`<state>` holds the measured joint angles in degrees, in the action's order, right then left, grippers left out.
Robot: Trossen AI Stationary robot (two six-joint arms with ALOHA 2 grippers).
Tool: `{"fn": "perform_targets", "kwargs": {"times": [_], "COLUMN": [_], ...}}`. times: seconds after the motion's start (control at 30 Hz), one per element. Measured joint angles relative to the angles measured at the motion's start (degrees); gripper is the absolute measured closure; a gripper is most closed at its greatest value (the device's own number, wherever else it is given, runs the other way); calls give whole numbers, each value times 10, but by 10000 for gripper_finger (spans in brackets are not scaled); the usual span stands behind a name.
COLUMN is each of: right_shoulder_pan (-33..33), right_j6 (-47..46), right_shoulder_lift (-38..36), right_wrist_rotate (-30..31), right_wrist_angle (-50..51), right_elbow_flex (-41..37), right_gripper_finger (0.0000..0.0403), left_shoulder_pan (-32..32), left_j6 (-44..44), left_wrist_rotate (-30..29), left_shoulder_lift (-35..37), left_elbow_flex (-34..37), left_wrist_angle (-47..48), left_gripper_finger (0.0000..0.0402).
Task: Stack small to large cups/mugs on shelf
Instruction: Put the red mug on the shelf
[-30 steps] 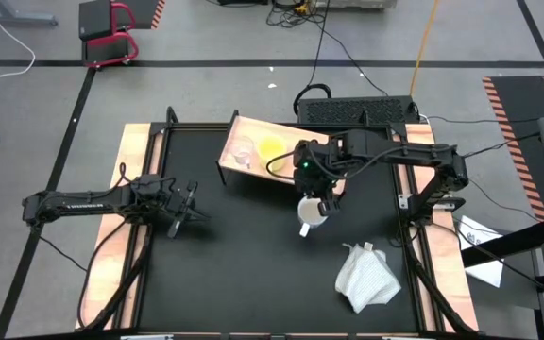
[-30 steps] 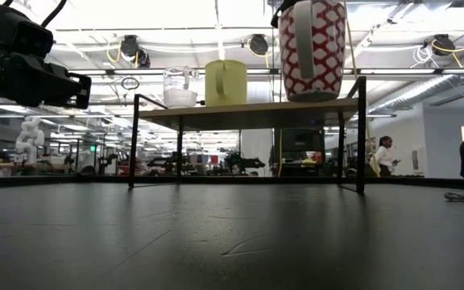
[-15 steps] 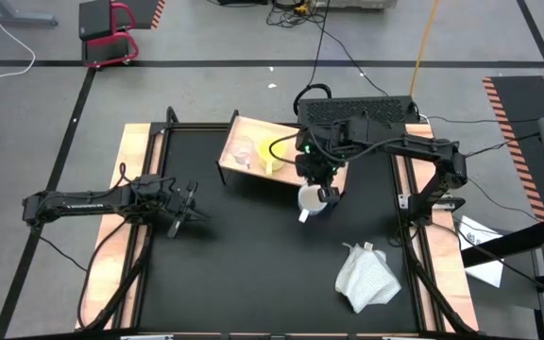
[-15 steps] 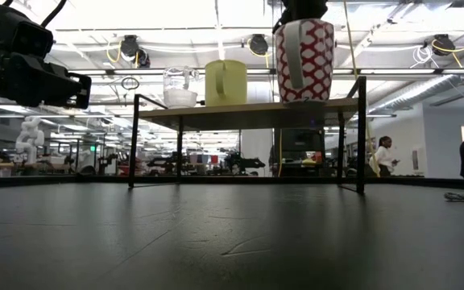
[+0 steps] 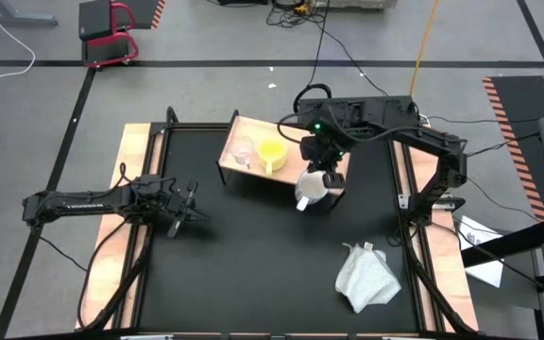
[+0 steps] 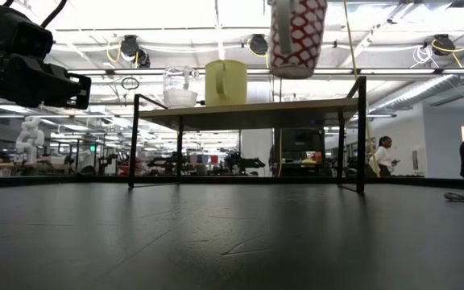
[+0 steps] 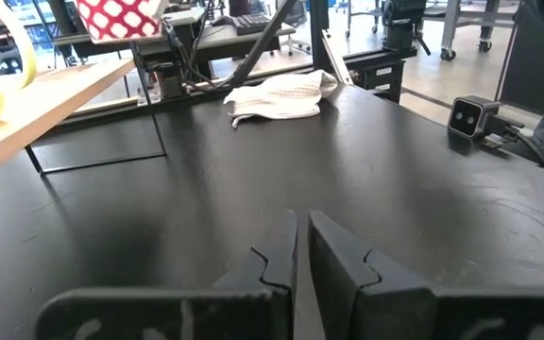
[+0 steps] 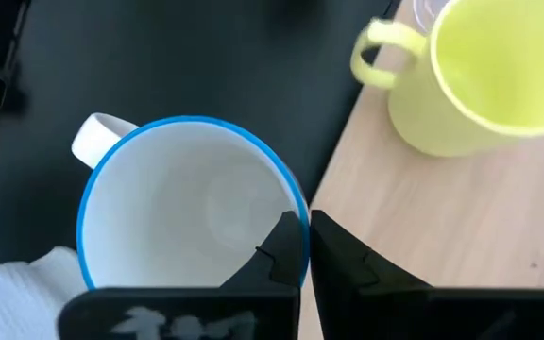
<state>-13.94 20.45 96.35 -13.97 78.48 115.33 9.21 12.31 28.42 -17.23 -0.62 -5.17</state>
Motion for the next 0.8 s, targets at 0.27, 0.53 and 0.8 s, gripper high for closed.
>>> {"fn": "perform_targets", "kwargs": {"times": [0.27,0.53,0.8], "right_shoulder_pan": [-25,-53,-76], "right_j6": [2,12,28], "right_shoulder_lift": [0,0,5], "right_wrist_rotate": [1,2,4], "right_wrist_angle": [39,40,28], "right_elbow_flex": [20,20,19], "right_gripper_finger": [403,403,403], "left_shoulder_pan": [0,0,0], "left_j6": [4,7,8], "left_wrist_rotate": [0,0,0], "left_shoulder_lift": [0,0,0], "left_elbow_flex": [0,0,0], "left_wrist_angle": [0,2,3], "left_gripper_finger": [369,369,369]}}
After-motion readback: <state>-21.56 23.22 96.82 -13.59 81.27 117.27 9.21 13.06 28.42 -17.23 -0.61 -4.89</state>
